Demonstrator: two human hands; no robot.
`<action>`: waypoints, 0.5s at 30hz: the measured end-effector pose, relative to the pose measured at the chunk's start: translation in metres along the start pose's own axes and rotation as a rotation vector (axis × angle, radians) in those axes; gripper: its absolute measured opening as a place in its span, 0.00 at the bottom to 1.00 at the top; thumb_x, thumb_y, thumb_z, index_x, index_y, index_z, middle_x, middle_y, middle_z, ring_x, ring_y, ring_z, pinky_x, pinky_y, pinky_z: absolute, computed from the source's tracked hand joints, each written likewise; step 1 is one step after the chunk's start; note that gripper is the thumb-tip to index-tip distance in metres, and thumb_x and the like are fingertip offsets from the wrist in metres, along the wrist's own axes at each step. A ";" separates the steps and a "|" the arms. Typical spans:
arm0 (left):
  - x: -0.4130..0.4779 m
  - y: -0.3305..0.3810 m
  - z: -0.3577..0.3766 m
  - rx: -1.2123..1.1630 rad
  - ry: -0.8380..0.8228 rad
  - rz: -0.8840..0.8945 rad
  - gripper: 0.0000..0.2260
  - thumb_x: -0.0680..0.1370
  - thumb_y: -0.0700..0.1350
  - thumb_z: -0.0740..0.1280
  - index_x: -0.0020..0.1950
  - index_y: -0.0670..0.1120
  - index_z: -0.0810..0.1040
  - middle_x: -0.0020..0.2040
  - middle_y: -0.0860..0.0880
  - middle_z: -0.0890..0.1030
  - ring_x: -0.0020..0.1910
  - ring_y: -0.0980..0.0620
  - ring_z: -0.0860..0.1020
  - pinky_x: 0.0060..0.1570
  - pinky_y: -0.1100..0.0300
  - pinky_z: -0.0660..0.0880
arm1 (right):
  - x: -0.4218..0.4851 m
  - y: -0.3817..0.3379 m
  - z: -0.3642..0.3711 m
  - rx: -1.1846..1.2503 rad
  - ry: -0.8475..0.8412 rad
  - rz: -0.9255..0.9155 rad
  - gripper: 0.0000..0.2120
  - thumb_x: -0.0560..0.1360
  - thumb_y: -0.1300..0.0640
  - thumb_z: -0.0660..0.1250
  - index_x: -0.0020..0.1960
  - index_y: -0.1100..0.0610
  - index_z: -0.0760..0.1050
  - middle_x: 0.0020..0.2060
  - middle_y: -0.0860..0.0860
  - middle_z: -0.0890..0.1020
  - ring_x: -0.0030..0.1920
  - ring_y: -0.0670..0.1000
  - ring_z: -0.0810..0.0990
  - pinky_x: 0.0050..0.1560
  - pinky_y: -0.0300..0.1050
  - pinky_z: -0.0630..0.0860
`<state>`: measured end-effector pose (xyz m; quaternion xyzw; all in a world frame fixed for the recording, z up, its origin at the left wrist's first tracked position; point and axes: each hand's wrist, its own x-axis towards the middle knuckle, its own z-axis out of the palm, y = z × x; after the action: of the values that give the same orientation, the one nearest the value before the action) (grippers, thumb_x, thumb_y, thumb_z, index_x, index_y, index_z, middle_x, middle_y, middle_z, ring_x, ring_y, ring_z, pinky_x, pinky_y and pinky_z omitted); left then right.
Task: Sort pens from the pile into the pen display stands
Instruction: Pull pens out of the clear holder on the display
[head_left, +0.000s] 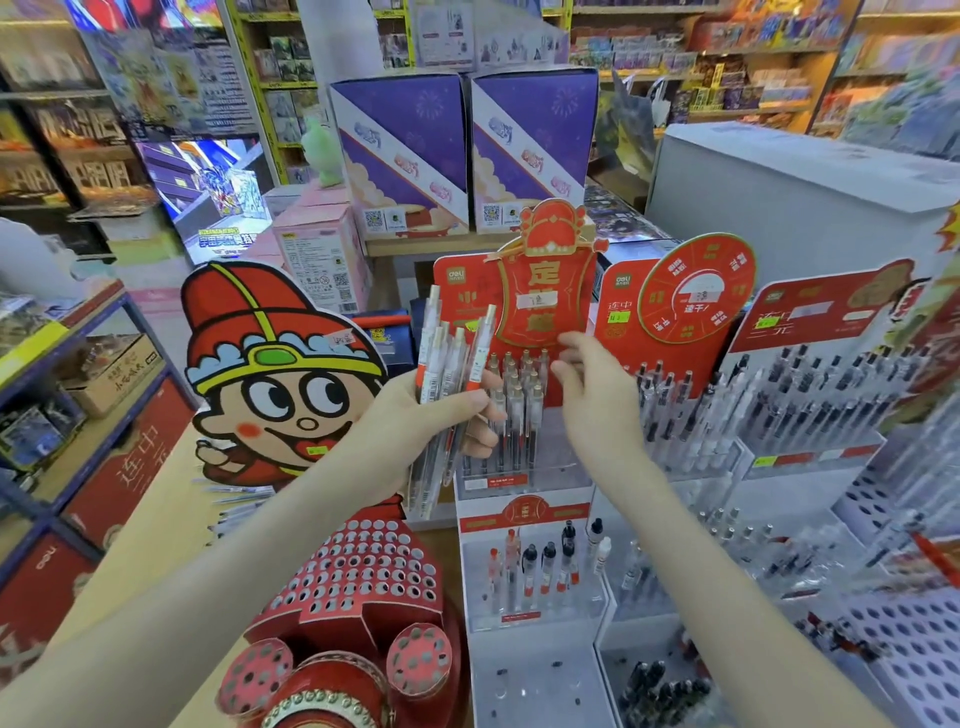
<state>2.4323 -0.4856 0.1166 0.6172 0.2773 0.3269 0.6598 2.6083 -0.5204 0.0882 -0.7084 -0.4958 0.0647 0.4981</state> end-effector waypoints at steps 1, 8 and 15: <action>0.000 0.000 0.001 0.003 -0.014 -0.001 0.06 0.78 0.35 0.63 0.50 0.41 0.78 0.37 0.46 0.83 0.32 0.51 0.80 0.33 0.60 0.78 | -0.007 -0.008 -0.007 0.065 0.042 -0.063 0.12 0.79 0.60 0.61 0.62 0.56 0.73 0.50 0.48 0.79 0.48 0.42 0.76 0.52 0.34 0.70; 0.004 0.003 0.022 0.080 -0.158 -0.015 0.05 0.77 0.34 0.65 0.50 0.41 0.78 0.37 0.45 0.83 0.30 0.51 0.80 0.31 0.62 0.77 | -0.027 -0.039 -0.041 0.416 -0.319 -0.038 0.03 0.76 0.57 0.67 0.44 0.53 0.78 0.34 0.49 0.81 0.36 0.45 0.79 0.41 0.37 0.76; 0.011 0.006 0.024 0.138 -0.087 -0.034 0.03 0.79 0.38 0.64 0.51 0.42 0.77 0.44 0.42 0.85 0.25 0.50 0.78 0.26 0.60 0.76 | -0.018 -0.027 -0.063 0.689 -0.066 0.037 0.05 0.79 0.61 0.62 0.46 0.59 0.76 0.42 0.55 0.81 0.43 0.52 0.81 0.45 0.44 0.78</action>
<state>2.4568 -0.4924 0.1252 0.6701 0.2808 0.2687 0.6324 2.6189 -0.5741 0.1325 -0.5050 -0.4477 0.2603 0.6905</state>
